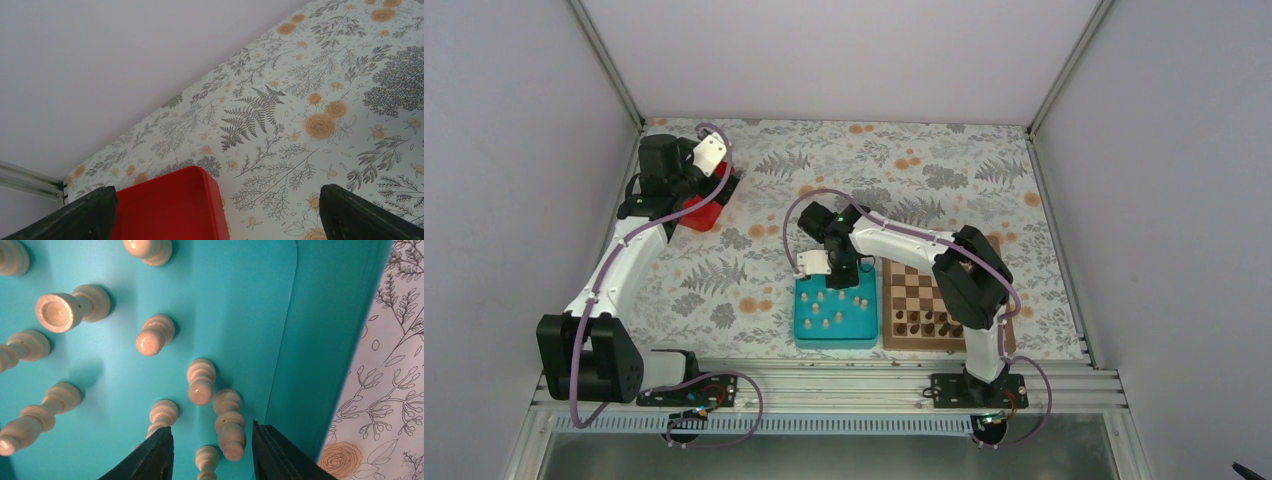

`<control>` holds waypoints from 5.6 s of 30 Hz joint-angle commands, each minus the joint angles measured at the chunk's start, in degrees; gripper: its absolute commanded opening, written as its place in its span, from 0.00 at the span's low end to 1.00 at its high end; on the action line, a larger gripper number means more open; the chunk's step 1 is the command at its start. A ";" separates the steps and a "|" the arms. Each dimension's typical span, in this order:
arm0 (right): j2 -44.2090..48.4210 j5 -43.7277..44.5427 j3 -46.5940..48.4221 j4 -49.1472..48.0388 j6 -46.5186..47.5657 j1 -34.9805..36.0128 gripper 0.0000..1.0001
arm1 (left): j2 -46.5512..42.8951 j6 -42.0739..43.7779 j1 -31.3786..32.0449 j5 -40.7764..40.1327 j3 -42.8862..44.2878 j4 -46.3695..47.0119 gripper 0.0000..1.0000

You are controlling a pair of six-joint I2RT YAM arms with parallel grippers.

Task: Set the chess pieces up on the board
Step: Pick up the chess piece from the storage box, then adjust the chess piece on the chessboard.

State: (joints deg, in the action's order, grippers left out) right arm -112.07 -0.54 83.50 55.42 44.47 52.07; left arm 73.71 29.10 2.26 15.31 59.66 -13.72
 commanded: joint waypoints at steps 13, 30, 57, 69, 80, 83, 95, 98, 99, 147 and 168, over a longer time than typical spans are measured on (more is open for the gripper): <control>-0.91 -0.43 -1.30 -1.45 -1.21 0.68 0.20 | -0.24 -0.10 -0.24 1.14 0.36 0.94 1.00; 10.09 -0.94 6.45 6.96 -2.62 -1.49 0.11 | -1.09 -0.28 -0.26 0.81 0.39 0.97 1.00; 9.72 -5.79 0.31 6.21 5.40 -28.61 0.11 | -1.02 -0.20 -0.28 0.89 -0.09 0.99 1.00; 9.57 -4.05 -0.04 6.43 6.18 -33.63 0.11 | -0.35 -0.19 -0.24 0.78 -0.26 1.42 1.00; 10.16 -5.56 -1.31 6.43 7.91 -37.04 0.11 | -0.37 -0.19 -0.24 0.84 0.00 1.30 1.00; 9.60 -5.73 -0.89 6.72 7.91 -37.03 0.11 | -0.43 -0.19 -0.24 0.74 0.02 1.18 1.00; 9.17 -4.60 -2.06 6.22 8.20 -38.02 0.12 | 0.18 -0.05 -0.23 1.18 0.27 1.15 1.00; 8.71 -5.79 -1.85 6.75 8.61 -38.04 0.12 | 0.25 -0.01 -0.22 1.19 0.44 1.19 1.00; 8.45 -6.29 -1.67 6.91 8.69 -38.01 0.11 | 0.28 -0.01 -0.18 1.14 0.43 1.15 1.00; 16.15 -5.40 3.08 11.00 11.05 -51.84 0.11 | 0.12 -0.10 -0.15 1.08 0.38 1.16 1.00; 12.97 -4.00 -3.98 8.06 13.67 -65.02 0.12 | -0.14 -0.19 -0.20 1.12 0.07 1.24 1.00</control>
State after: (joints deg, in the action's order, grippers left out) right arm -98.06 -4.97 80.55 64.25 56.27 -11.09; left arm 74.02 29.10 2.26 15.38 59.66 -13.74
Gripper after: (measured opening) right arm 0.123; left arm 0.999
